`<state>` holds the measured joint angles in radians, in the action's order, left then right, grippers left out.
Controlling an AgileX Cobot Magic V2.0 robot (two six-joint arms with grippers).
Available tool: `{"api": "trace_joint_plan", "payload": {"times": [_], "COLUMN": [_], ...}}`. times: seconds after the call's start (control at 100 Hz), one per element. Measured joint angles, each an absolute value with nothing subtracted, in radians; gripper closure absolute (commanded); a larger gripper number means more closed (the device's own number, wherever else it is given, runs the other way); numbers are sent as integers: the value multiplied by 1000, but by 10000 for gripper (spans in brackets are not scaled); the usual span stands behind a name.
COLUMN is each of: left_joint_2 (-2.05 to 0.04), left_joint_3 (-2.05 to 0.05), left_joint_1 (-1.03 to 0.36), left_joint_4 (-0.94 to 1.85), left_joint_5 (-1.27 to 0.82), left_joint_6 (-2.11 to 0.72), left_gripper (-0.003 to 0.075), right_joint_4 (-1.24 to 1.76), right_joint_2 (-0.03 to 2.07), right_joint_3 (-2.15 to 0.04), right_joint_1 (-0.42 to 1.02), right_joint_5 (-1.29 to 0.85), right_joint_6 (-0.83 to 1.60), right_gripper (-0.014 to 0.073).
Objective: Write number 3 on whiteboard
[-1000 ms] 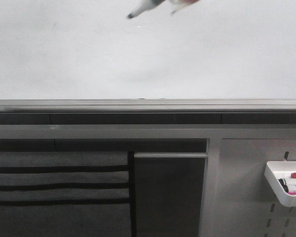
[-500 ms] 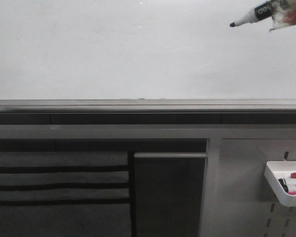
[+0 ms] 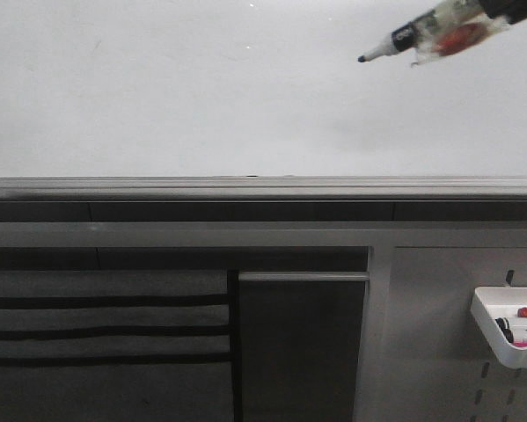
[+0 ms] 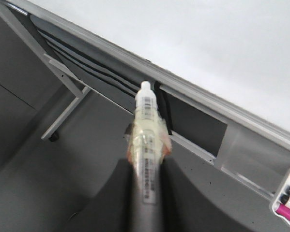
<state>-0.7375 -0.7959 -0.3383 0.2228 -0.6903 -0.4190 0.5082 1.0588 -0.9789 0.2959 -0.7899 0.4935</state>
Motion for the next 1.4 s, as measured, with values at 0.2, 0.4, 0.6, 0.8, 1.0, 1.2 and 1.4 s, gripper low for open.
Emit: {"api": "trace_joint_plan", "payload": {"times": [0.2, 0.4, 0.6, 0.8, 1.0, 1.2, 1.4], "left_joint_2": [-737, -737, -737, -737, -737, -737, -737], "left_joint_3": [-796, -796, -796, -796, -796, -796, -796], "left_joint_1": [-338, -338, -338, -338, -338, -338, -338], "left_joint_4": [223, 223, 223, 223, 223, 223, 223], "left_joint_5": [-688, -688, -688, -688, -688, -687, -687], "left_joint_6": [-419, -419, -419, -419, -419, -419, -419], "left_gripper": [280, 280, 280, 280, 280, 280, 280], "right_joint_4": [499, 340, 320, 315, 317, 326, 317], "right_joint_2": [1267, 1388, 1468, 1531, 1562, 1538, 1567], "right_joint_3": [-1213, -1308, -1315, -1316, -1321, -1323, -1308], "right_joint_1": [318, 460, 472, 452, 443, 383, 429], "right_joint_5": [-905, -847, -677, -591, -584, -682, -672], "right_joint_6": [451, 330, 314, 313, 313, 291, 286], "right_gripper": [592, 592, 592, 592, 592, 592, 592]}}
